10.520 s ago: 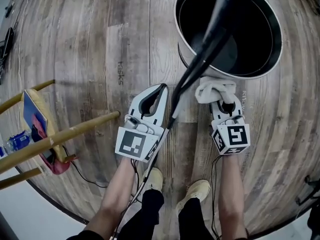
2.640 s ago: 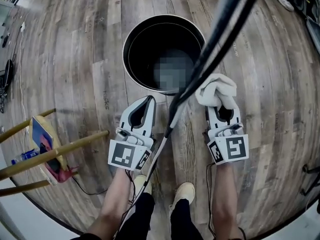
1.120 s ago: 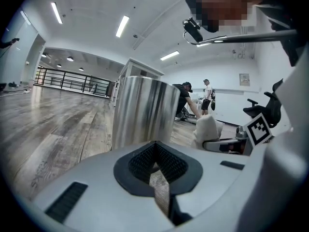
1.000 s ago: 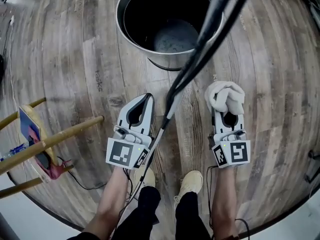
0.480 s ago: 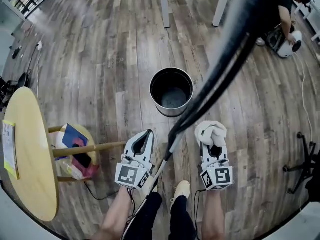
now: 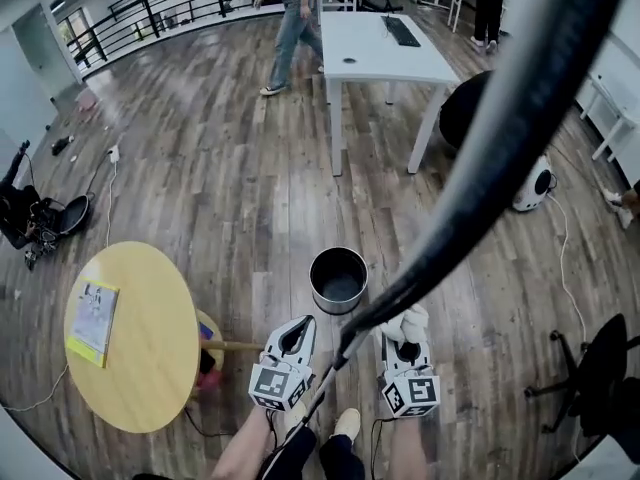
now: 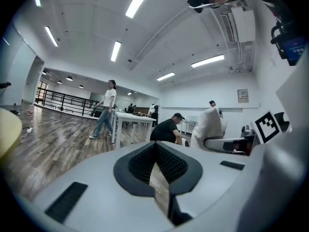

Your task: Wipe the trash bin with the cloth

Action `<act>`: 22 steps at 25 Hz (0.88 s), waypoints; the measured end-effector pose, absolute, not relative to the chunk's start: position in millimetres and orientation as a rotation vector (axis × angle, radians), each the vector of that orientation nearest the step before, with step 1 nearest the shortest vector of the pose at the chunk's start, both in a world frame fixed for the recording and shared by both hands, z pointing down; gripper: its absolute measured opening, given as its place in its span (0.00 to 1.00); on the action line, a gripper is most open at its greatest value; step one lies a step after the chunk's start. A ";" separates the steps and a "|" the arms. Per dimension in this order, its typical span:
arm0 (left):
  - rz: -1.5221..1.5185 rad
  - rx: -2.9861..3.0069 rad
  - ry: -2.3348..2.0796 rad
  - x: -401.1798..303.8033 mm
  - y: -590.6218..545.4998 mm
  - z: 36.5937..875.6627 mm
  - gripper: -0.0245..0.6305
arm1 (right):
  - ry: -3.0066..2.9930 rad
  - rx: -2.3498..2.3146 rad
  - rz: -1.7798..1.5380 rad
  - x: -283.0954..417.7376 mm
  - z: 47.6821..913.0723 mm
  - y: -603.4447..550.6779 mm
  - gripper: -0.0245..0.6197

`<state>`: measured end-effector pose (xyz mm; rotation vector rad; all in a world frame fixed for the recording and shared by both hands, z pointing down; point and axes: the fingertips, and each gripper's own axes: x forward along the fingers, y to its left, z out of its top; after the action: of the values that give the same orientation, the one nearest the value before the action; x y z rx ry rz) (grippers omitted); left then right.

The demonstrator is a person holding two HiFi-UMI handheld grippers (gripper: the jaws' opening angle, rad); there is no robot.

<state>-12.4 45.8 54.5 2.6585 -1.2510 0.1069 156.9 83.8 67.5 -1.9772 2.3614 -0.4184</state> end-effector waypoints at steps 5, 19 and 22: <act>0.066 2.701 -1.258 -8.7 56.5 -36.1 0.03 | 2.390 -1.897 -0.350 134.9 -28.3 85.7 0.18; 0.003 2.795 -1.306 -31.9 124.9 -188.3 0.03 | 2.449 -1.853 -0.205 115.6 -174.6 157.2 0.18; -0.008 2.817 -1.310 -35.9 129.7 -206.3 0.03 | 2.435 -1.842 -0.174 109.7 -196.0 160.0 0.18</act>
<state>-35.9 129.7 -206.3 2.8175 -1.3098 -0.0076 109.7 160.0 -196.0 -1.8425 2.4345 -0.1736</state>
